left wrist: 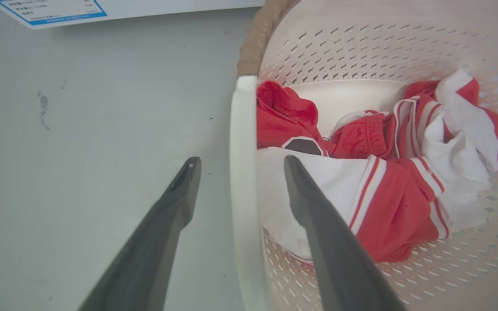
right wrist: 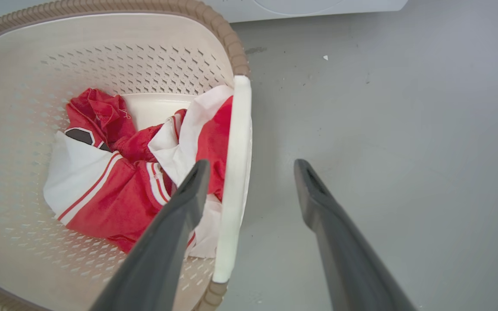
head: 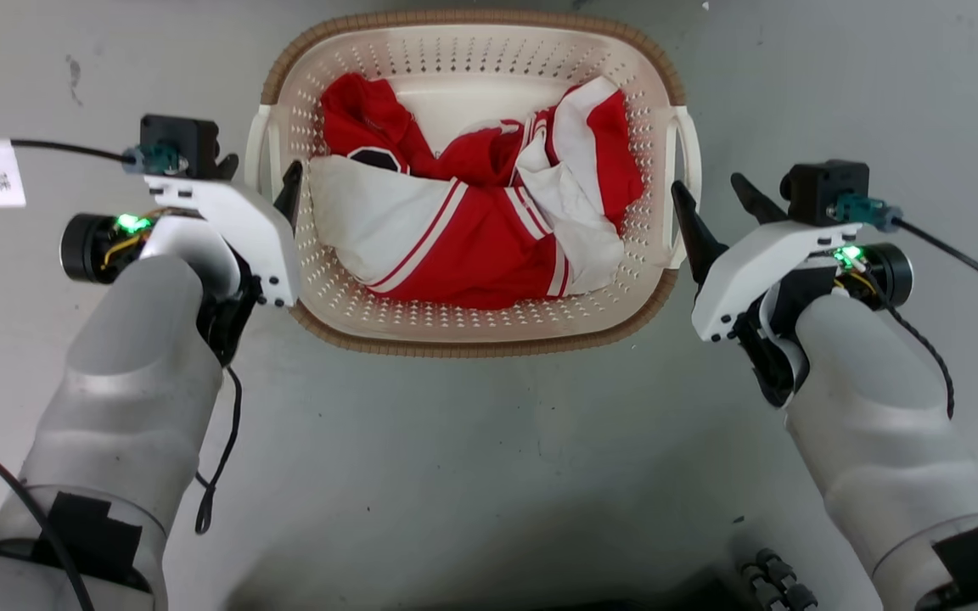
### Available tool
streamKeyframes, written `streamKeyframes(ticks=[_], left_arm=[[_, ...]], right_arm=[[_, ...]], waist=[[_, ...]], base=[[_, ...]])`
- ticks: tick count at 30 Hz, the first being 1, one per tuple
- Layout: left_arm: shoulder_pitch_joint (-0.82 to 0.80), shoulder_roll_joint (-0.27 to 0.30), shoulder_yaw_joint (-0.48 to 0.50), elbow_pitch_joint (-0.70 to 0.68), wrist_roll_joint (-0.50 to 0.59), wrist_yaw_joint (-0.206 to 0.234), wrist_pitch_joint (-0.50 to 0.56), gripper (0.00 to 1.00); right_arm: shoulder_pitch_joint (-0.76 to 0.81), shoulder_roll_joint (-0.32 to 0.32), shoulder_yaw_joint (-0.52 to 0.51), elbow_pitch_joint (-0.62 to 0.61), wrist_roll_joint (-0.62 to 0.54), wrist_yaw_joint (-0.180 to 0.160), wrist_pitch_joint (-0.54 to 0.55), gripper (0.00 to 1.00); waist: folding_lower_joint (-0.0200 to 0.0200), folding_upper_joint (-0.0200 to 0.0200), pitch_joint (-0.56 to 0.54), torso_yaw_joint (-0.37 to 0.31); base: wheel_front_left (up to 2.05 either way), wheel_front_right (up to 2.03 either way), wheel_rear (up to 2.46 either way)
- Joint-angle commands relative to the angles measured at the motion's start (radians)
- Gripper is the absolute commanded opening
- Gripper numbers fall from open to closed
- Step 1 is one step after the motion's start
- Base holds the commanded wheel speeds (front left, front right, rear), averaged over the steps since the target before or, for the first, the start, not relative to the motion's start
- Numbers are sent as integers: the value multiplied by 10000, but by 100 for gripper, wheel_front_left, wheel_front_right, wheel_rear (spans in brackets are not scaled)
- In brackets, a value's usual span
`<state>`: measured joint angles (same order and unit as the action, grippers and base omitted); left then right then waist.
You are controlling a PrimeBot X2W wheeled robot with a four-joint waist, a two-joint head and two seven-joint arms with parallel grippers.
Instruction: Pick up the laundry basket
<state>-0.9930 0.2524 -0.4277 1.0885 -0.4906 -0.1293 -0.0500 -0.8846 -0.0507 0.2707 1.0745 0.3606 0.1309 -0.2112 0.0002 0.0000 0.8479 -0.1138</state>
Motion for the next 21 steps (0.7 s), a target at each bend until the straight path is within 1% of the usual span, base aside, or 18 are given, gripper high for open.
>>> streamKeyframes(ticks=[1,4,12,13,14,15,16,21], left_arm=[[-132,57,-38,24,-56,-20,5,100],[-390,93,-255,80,-309,-20,110,100],[-872,108,-973,225,-1038,-20,953,100],[-910,107,-1048,224,-1156,-21,1072,100],[-932,86,-1142,218,-1296,-21,1245,81],[-947,86,-1220,193,-1446,-21,1359,11],[-952,98,-1300,177,-1560,-21,1479,0],[-904,120,-1738,103,-2034,-7,1733,0]], right_arm=[[-192,8,23,58,32,-3,-37,100],[-514,11,251,399,266,-3,-13,100],[-1197,9,1115,997,917,-3,614,100],[-1246,8,1180,1082,1021,-3,748,79],[-1284,9,1290,1090,1148,-3,888,18],[-1326,11,1403,1116,1245,-3,1022,0],[-1368,11,1495,1163,1293,-3,1132,0],[-1473,19,1923,1242,1599,13,1417,0]], waist=[[-2,0,111,42],[-2,0,276,96],[-2,0,533,232],[-2,0,542,243],[-2,0,547,259],[-2,0,548,266],[-2,0,546,265],[-2,0,510,272]], base=[[0,0,0],[0,0,0],[0,0,0],[0,0,0],[0,0,0],[0,0,0],[0,0,0],[0,0,0]])
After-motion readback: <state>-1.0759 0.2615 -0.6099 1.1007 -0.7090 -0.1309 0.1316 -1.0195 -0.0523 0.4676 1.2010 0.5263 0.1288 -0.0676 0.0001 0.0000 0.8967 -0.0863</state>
